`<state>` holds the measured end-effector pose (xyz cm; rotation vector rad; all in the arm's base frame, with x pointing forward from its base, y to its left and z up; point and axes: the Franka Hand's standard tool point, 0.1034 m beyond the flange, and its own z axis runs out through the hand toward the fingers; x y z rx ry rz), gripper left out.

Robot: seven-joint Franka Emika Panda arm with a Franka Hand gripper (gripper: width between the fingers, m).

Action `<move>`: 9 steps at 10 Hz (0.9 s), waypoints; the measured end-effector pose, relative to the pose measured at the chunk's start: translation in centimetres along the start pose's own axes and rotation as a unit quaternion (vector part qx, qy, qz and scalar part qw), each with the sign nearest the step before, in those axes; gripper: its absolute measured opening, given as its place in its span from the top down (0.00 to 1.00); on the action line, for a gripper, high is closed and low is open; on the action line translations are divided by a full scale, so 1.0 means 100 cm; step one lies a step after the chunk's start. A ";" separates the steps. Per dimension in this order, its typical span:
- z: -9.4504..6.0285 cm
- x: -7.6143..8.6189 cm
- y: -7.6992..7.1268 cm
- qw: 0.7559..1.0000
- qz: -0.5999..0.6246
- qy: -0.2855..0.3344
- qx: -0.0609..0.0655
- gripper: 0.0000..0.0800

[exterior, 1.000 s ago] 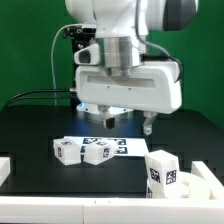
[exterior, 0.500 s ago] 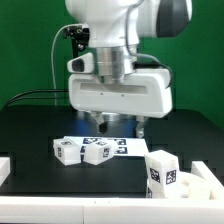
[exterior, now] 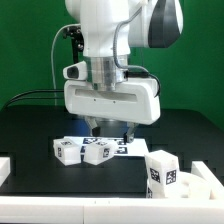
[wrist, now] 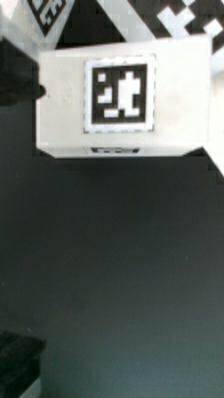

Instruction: Assemble stool

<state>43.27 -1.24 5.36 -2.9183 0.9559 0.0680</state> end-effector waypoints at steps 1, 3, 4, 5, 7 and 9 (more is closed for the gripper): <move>0.001 0.000 0.002 1.000 -0.001 -0.001 0.000 0.19; 0.006 -0.008 0.018 1.000 0.003 -0.011 -0.002 0.19; 0.009 -0.013 0.024 1.000 0.000 -0.014 -0.005 0.19; 0.013 -0.014 0.029 1.000 -0.003 -0.011 -0.008 0.19; 0.033 -0.018 0.037 1.000 -0.007 0.008 -0.022 0.19; 0.044 -0.023 0.037 0.999 -0.014 0.009 -0.029 0.19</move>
Offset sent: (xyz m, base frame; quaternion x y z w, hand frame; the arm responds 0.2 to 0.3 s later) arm -0.0318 -0.0116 -0.0068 0.0003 -0.0008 -0.0086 1.0000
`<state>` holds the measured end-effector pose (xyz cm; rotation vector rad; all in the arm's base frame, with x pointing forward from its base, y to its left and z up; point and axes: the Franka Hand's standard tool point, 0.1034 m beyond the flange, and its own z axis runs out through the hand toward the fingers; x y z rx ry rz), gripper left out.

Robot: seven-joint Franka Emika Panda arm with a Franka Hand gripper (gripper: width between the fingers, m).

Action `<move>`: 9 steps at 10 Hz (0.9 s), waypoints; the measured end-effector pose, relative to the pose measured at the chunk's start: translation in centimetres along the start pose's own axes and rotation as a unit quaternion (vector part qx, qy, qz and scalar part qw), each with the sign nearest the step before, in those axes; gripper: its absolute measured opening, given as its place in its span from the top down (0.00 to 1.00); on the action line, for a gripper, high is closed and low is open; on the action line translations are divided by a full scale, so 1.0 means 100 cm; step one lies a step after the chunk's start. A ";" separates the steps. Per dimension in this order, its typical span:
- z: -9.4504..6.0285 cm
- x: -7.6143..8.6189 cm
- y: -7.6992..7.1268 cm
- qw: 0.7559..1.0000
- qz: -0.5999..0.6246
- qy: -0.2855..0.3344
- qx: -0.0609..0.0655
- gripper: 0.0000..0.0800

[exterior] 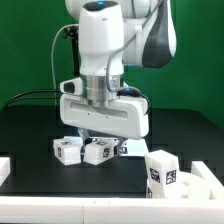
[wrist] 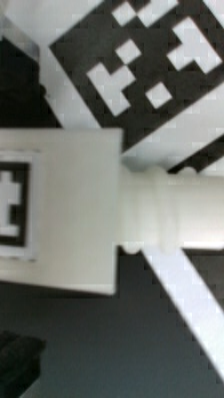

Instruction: Assemble stool

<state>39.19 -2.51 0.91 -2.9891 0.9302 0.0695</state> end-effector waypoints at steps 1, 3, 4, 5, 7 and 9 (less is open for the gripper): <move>0.000 0.000 0.000 1.000 -0.009 0.000 0.000 0.34; 0.000 0.000 0.000 1.000 -0.020 0.000 0.000 0.51; -0.001 0.000 -0.002 0.998 -0.070 0.001 -0.001 0.59; -0.006 -0.001 -0.010 0.991 -0.137 0.006 0.002 0.59; -0.009 -0.012 -0.016 0.974 -0.227 0.018 0.003 0.59; -0.002 -0.013 -0.007 0.974 -0.226 0.011 -0.001 0.59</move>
Offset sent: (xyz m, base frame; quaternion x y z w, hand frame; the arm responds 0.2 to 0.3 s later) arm 0.0000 0.0000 0.0000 0.0000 0.0000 -0.1296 0.9916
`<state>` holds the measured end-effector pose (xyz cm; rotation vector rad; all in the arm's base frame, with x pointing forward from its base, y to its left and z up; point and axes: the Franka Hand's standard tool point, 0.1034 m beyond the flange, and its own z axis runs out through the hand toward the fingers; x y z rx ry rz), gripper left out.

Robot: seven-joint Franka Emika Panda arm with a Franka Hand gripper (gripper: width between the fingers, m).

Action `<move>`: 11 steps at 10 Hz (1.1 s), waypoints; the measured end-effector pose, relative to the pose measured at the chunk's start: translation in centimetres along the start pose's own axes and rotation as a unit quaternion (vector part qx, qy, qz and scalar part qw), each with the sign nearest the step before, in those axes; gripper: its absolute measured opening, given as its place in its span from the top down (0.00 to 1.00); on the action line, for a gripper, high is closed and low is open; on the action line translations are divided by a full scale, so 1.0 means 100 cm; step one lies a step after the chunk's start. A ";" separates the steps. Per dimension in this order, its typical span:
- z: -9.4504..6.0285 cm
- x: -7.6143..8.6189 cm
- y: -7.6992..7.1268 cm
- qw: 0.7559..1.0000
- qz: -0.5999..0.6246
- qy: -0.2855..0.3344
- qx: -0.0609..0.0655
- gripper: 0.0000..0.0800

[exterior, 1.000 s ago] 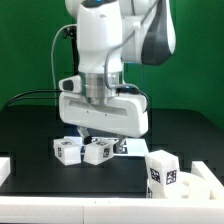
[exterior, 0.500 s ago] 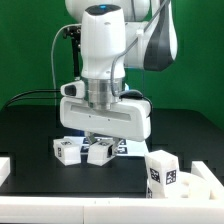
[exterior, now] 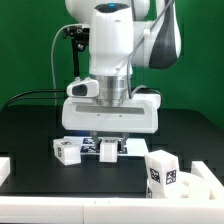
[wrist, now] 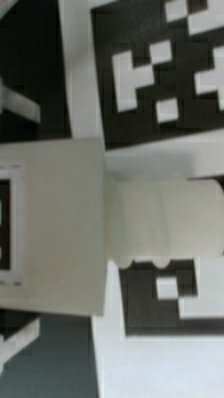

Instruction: Assemble stool

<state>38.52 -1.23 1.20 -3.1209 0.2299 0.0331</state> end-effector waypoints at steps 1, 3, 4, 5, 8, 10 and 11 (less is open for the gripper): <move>-0.001 0.001 -0.001 1.000 -0.002 0.001 0.000 0.59; 0.000 0.000 -0.002 1.000 -0.001 -0.002 0.001 0.55; 0.000 -0.002 -0.009 0.999 0.010 -0.046 0.015 0.38; -0.006 0.008 -0.013 0.997 0.018 -0.069 0.027 0.38; -0.022 0.029 -0.015 0.979 0.013 -0.196 0.044 0.19; -0.018 0.033 -0.009 0.960 0.002 -0.276 0.039 0.19; -0.014 0.031 -0.008 0.949 -0.013 -0.314 0.026 0.19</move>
Offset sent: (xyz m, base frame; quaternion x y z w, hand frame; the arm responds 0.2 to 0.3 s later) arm 0.0132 -0.0043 0.0055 -0.0078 -0.1462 0.0360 0.9886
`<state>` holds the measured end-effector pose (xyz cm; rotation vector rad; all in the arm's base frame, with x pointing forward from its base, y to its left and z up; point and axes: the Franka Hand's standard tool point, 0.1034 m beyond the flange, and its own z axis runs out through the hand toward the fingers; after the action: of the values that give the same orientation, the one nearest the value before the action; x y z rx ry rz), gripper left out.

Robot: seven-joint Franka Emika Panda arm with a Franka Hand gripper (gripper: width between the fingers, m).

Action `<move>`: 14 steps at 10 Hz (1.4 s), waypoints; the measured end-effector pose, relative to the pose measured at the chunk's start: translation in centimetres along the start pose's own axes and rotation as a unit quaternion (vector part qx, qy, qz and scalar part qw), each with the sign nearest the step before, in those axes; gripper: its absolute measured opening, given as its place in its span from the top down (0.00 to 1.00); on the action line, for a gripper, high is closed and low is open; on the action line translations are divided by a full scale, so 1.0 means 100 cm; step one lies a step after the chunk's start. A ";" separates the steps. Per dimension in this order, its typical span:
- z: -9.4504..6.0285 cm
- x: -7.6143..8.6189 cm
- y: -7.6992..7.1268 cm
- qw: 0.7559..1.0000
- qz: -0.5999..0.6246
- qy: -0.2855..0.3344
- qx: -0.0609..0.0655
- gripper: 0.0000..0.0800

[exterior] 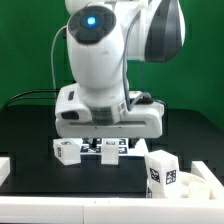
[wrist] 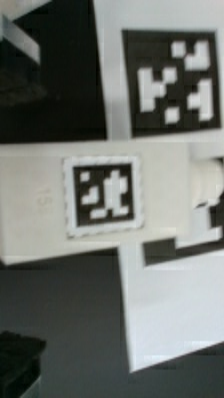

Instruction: Assemble stool

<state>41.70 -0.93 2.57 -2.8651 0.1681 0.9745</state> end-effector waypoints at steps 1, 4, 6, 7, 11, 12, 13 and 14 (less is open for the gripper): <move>0.008 0.000 -0.002 1.000 0.003 -0.018 -0.003 0.19; 0.010 0.000 -0.001 0.998 0.006 -0.067 0.002 0.19; 0.013 -0.005 0.000 0.994 0.022 -0.103 0.005 0.19; 0.011 -0.004 -0.002 0.990 0.037 -0.135 0.004 0.19; 0.010 0.002 -0.001 0.990 0.040 -0.138 0.003 0.19; 0.014 0.003 0.002 0.989 0.044 -0.143 0.007 0.19; 0.019 0.003 0.005 0.988 0.049 -0.148 0.007 0.19; 0.023 0.002 0.005 0.987 0.052 -0.151 0.005 0.19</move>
Offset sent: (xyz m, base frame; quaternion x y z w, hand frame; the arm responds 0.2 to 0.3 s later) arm 0.0000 0.0000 0.0000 0.0000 0.0000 0.0000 1.0000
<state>40.44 -1.11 0.59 -2.6775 0.2953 1.4068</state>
